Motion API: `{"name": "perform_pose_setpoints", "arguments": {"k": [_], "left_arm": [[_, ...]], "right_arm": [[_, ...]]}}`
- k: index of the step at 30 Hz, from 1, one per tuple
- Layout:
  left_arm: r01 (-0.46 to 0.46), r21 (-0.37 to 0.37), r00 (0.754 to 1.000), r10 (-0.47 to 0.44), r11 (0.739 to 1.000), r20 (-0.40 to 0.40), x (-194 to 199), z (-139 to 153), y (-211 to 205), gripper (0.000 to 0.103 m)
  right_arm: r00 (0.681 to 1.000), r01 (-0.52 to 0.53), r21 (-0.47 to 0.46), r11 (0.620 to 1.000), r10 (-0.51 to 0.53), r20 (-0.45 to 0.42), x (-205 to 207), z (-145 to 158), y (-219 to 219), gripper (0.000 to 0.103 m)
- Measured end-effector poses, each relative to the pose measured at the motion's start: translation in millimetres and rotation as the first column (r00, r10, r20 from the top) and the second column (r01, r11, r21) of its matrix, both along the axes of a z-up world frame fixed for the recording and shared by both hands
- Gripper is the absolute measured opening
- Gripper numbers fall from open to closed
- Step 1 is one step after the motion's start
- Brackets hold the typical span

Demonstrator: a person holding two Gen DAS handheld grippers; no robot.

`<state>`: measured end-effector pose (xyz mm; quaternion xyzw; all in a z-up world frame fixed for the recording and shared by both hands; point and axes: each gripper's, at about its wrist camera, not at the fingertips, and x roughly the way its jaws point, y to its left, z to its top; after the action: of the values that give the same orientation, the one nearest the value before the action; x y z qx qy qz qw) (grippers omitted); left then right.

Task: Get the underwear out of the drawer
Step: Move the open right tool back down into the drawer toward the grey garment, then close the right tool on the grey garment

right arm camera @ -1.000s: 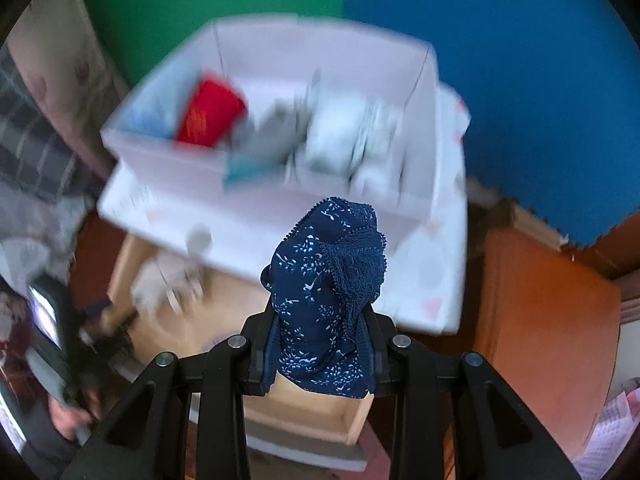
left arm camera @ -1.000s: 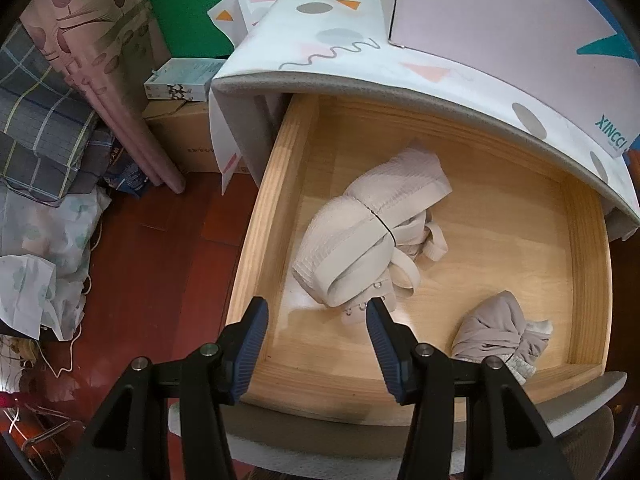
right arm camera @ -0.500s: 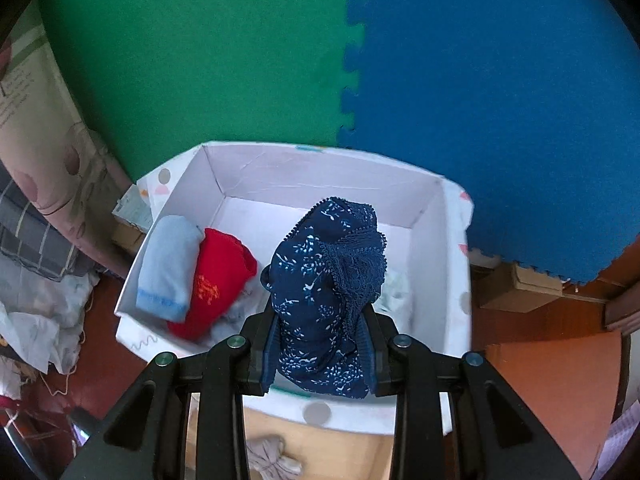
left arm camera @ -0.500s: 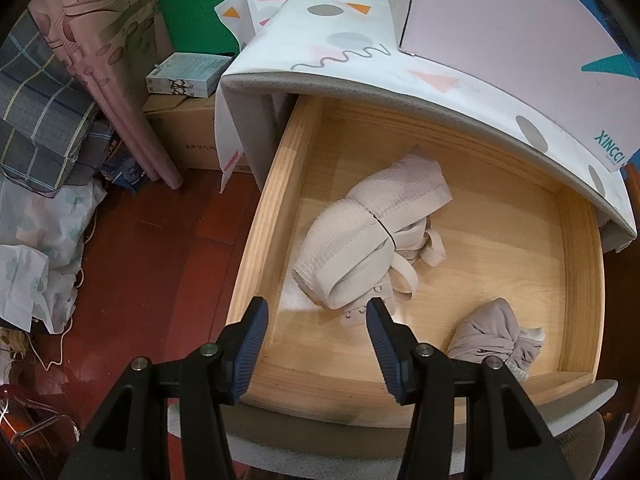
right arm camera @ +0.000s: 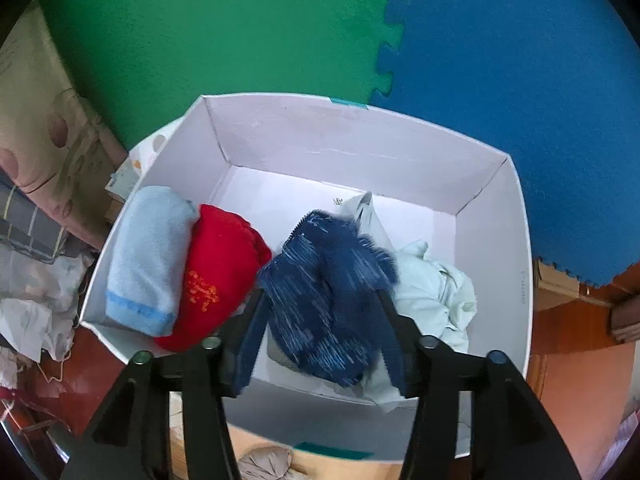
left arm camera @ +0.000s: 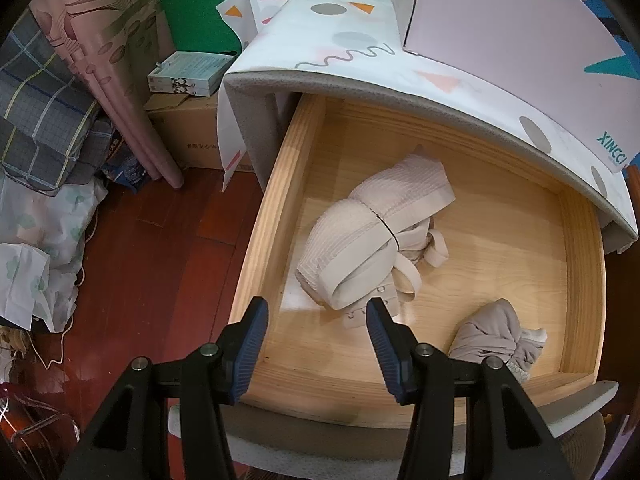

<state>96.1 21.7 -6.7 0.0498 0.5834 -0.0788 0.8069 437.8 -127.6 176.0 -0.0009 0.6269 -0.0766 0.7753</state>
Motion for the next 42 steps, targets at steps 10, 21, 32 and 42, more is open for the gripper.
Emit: {"name": "perform_pose_setpoints", "arguments": {"k": [10,21,32,42], "left_arm": [[-0.011,-0.001,1.000,0.011,1.000,-0.011,1.4,-1.4,0.6,0.052],[-0.028,0.010,1.000,0.028,1.000,-0.005,-0.3,-0.2,3.4,0.052],[-0.067,-0.030,0.998,0.066,0.997,-0.004,0.6,2.4,15.2,0.052],[-0.064,-0.040,0.998,0.063,0.997,-0.012,2.1,1.8,16.2,0.052]], "right_arm": [[0.995,-0.098,0.052,0.994,0.099,-0.019,-74.0,43.7,0.7,0.053],[0.953,-0.140,0.149,0.979,0.174,-0.249,-178.5,-25.8,8.2,0.053],[0.856,-0.157,0.271,0.950,0.268,-0.443,-212.3,-139.9,50.2,0.053],[0.815,-0.172,0.248,0.954,0.279,-0.508,-213.0,-192.0,71.3,0.073]]}}
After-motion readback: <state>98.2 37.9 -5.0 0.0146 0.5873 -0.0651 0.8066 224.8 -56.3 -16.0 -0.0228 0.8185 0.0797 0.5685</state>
